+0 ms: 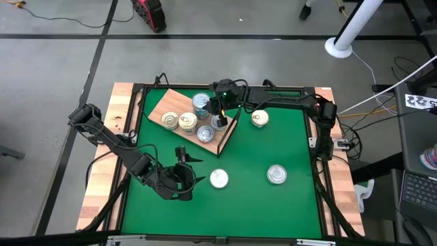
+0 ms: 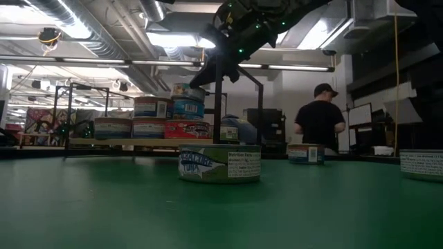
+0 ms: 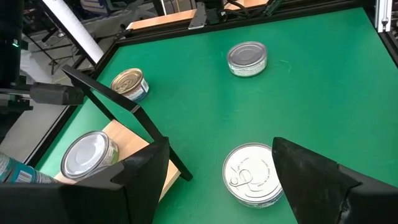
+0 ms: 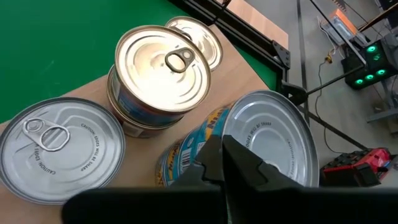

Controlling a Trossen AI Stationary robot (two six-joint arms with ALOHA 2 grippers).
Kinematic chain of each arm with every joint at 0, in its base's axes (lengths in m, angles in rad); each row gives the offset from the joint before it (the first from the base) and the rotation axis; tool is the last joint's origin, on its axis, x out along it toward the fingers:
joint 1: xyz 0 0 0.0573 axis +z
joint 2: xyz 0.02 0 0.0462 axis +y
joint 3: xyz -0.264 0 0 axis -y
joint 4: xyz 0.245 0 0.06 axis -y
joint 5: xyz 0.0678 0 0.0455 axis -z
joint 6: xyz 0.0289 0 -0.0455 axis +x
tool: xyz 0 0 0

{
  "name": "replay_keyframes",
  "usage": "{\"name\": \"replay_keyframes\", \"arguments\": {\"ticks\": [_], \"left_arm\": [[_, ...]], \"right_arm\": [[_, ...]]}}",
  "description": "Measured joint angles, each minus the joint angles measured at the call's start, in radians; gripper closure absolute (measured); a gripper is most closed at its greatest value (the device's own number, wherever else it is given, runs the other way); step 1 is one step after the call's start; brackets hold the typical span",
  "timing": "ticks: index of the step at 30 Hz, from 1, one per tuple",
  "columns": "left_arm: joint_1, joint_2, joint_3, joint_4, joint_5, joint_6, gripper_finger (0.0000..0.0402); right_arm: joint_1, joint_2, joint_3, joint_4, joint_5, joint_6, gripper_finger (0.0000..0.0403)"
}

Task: Stack canned seafood by type on shelf
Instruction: Stack the sky blue tuna can on top of the sky blue tuna can, then put the green tuna can on the shelf

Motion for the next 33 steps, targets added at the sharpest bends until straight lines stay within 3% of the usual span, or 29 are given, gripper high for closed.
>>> {"name": "replay_keyframes", "arguments": {"ticks": [15,24,33], "left_arm": [[0.000,0.000,0.000,0.000,0.000,0.000,0.0121],[0.000,0.000,0.000,0.000,0.000,0.000,0.0121],[0.000,0.000,0.000,0.001,0.000,-0.012,0.0121]], "right_arm": [[0.001,0.000,0.000,0.003,0.036,-0.001,0.0306],[0.029,-0.053,0.000,-0.005,0.122,0.040,0.0309],[0.163,-0.196,0.000,-0.141,0.290,0.027,0.0310]]}}
